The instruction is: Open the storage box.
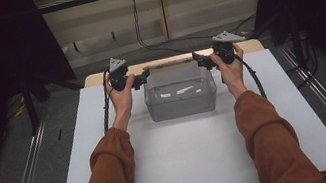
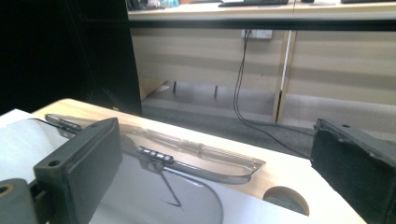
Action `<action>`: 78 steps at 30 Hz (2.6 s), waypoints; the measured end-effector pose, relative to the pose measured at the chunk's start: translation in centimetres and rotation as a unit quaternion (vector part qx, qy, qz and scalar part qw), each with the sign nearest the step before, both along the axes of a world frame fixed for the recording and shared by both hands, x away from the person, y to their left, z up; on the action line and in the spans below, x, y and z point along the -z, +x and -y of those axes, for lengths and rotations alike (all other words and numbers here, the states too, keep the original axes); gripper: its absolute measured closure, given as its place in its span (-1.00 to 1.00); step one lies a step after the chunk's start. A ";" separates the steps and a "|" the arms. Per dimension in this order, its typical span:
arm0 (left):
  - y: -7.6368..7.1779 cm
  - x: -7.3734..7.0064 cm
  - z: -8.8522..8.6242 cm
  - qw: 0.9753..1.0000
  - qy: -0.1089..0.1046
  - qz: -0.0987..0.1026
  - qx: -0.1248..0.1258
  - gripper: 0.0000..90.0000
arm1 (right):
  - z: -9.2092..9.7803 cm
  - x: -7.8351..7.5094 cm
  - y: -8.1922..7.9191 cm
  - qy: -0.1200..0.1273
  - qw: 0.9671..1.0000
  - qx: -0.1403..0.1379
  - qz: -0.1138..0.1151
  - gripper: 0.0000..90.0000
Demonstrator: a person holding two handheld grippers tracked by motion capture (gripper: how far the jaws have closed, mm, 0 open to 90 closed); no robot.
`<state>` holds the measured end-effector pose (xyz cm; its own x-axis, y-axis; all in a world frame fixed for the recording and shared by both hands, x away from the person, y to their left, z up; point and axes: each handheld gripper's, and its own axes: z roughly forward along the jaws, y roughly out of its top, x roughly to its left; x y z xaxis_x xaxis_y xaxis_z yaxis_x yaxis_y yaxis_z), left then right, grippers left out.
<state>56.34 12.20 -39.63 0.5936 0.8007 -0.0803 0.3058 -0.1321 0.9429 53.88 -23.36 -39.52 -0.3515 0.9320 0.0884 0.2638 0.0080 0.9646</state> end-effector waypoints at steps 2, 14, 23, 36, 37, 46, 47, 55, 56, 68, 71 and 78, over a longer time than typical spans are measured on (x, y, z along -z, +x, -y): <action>-0.5 -0.1 -0.2 1.000 0.002 0.009 -0.003 -0.92 | 0.0 0.0 -0.4 -0.002 1.000 0.001 0.005 -0.98; -2.8 -0.2 -1.1 0.999 -0.003 0.033 -0.010 -0.93 | -0.1 -0.4 -2.6 -0.020 0.999 0.007 0.033 -1.00; -4.6 -0.8 -2.4 0.999 -0.006 0.051 -0.017 -0.93 | 0.1 -0.2 -4.2 -0.021 0.999 0.008 0.043 -1.00; -7.2 0.0 -4.1 0.998 -0.015 0.056 -0.017 -0.93 | 0.8 -0.6 -7.3 -0.024 0.998 0.015 0.061 -1.00; -7.4 0.0 -4.2 0.998 -0.016 0.056 -0.015 -0.93 | 0.9 -0.5 -7.5 -0.022 0.998 0.018 0.064 -1.00; -9.3 0.7 -4.8 0.998 -0.022 0.057 -0.020 -0.93 | 1.3 0.1 -10.2 -0.025 0.997 0.015 0.069 -1.00; -9.5 0.8 -4.9 0.998 -0.017 0.061 -0.018 -0.93 | 1.3 0.1 -10.5 -0.022 0.997 0.016 0.070 -1.00; -11.5 0.9 -5.3 0.997 -0.027 0.070 -0.006 -0.93 | 1.6 0.1 -12.6 -0.029 0.996 0.022 0.082 -1.00; -11.7 1.0 -5.5 0.997 -0.029 0.071 -0.011 -0.93 | 1.7 0.1 -12.9 -0.037 0.996 0.021 0.083 -1.00; -14.4 1.8 -7.1 0.996 -0.025 0.075 -0.033 -0.93 | 2.2 1.0 -16.5 -0.051 0.994 0.027 0.096 -1.00; -15.1 2.1 -7.5 0.996 -0.032 0.079 -0.032 -0.93 | 2.2 1.3 -17.2 -0.053 0.994 0.025 0.096 -1.00; -17.0 2.9 -8.2 0.995 -0.035 0.083 -0.038 -0.95 | 3.0 1.8 -18.8 -0.053 0.993 0.033 0.095 -1.00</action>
